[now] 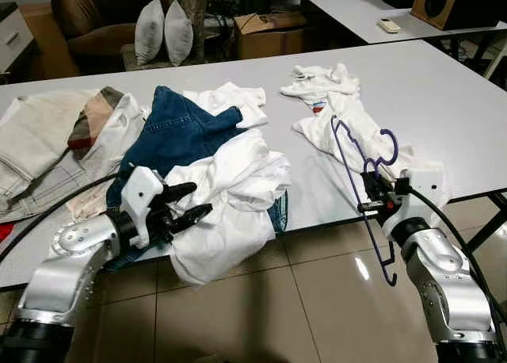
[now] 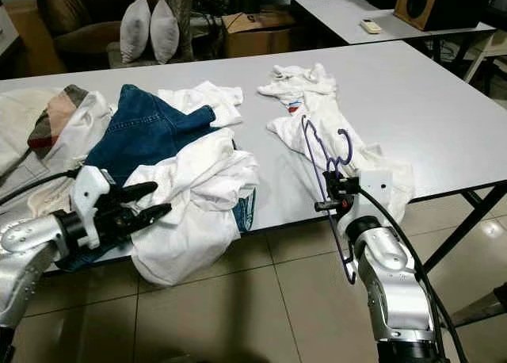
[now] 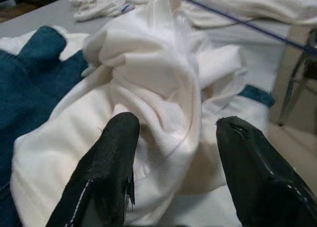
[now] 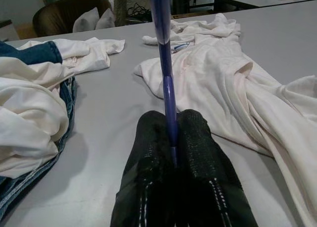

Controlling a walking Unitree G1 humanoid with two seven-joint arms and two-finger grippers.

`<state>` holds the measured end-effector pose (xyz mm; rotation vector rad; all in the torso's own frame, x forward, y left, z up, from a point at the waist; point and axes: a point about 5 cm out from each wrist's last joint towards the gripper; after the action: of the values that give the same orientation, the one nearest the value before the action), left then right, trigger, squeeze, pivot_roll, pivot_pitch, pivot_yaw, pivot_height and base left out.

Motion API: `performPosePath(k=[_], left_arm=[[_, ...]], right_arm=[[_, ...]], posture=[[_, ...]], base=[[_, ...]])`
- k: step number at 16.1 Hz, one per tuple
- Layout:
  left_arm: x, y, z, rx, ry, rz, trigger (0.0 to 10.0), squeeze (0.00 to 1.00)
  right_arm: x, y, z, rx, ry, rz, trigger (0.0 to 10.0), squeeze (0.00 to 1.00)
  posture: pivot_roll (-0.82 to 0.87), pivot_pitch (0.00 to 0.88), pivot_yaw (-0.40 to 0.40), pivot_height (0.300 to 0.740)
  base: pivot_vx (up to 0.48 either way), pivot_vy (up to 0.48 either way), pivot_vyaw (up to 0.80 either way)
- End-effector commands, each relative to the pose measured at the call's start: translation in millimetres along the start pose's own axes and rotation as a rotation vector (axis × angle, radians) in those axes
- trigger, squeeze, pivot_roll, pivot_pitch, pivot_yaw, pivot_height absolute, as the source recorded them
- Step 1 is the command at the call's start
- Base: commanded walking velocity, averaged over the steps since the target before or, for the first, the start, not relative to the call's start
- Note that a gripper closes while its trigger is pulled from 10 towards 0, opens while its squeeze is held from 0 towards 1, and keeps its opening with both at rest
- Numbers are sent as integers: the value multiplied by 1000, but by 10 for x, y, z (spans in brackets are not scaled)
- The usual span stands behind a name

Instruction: Hang hanger

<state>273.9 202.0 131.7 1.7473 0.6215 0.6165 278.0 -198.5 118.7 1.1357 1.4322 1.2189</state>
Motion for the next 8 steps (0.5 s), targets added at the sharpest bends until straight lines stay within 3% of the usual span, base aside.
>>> performPosePath(k=[1, 3, 8], left_arm=[[42, 18, 13, 9, 26, 25, 3882, 0], [54, 24, 14, 5, 30, 19, 0, 0], [53, 33, 33, -19, 19, 12, 0, 0]], right_arm=[[9, 13, 21, 3, 10, -10, 10000, 0], [17, 17, 22, 2, 14, -13, 10000, 0], [3, 6, 19, 6, 14, -17, 10000, 0]], posture=[[-11, 0, 63, 740], [-16, 0, 64, 740], [-17, 0, 62, 740]], base=[[0, 0, 0], [0, 0, 0], [0, 0, 0]])
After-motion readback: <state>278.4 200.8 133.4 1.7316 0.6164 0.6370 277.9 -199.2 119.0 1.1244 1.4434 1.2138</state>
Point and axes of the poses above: a point about 5 cm out from each wrist's last joint towards the gripper, its own z axis pointing out of the wrist towards the gripper, its own y axis along the axis of the wrist's last joint, x = y × z, and after that the axes turned 2 degrees about -z, right-handed
